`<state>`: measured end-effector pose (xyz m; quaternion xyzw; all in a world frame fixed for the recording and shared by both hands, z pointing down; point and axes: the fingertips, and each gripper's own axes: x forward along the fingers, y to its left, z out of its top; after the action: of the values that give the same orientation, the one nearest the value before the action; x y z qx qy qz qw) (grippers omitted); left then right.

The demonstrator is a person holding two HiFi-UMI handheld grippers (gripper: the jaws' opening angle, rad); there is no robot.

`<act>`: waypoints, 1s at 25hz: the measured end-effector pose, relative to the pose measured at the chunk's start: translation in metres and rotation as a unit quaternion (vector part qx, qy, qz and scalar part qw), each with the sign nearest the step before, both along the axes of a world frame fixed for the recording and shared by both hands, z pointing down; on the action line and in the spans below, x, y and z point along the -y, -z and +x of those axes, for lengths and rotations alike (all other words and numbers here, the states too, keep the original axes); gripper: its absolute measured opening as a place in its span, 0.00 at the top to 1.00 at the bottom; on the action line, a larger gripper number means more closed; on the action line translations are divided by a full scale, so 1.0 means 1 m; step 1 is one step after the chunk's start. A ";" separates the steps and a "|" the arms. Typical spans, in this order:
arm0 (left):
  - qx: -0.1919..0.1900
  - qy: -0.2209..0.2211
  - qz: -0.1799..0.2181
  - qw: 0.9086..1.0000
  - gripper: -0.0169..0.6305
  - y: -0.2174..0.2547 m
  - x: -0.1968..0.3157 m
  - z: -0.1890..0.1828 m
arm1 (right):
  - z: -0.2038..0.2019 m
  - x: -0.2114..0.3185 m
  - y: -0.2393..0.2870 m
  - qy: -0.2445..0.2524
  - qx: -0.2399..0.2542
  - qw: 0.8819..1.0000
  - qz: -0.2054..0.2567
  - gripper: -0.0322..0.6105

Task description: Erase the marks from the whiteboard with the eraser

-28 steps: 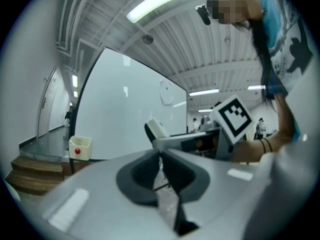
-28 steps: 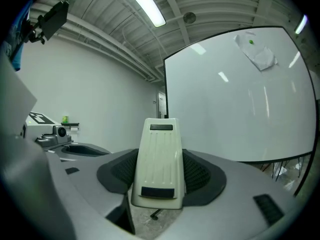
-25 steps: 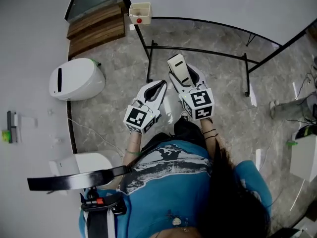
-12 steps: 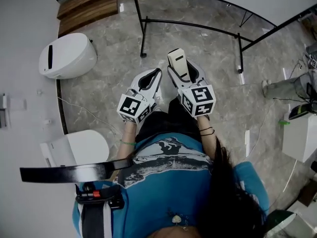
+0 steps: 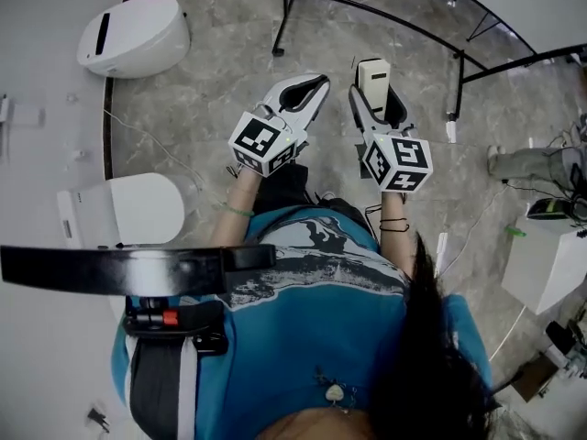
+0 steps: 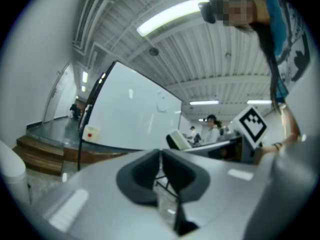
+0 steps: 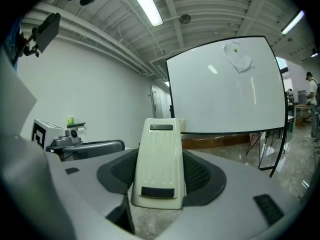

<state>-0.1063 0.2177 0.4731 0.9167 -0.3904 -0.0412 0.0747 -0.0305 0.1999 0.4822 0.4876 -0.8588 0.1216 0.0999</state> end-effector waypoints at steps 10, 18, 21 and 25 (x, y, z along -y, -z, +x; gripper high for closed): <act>0.004 0.004 -0.012 1.000 0.96 -0.010 -0.086 0.066 | 0.044 -0.093 -0.012 0.032 0.006 0.999 -0.015 0.54; 0.018 0.013 -0.015 1.000 0.96 -0.017 -0.141 0.119 | 0.088 -0.146 -0.020 0.054 0.008 0.998 -0.020 0.54; 0.023 0.018 -0.014 0.999 0.96 -0.020 -0.147 0.123 | 0.092 -0.152 -0.024 0.061 0.003 0.998 -0.020 0.54; 0.026 0.023 -0.012 0.999 0.96 -0.019 -0.151 0.132 | 0.100 -0.158 -0.025 0.066 -0.008 0.998 -0.016 0.54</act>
<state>0.0258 0.3688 0.4919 0.9073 -0.4136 -0.0145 0.0741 0.0691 0.3575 0.5068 0.4290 -0.8863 0.1242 0.1222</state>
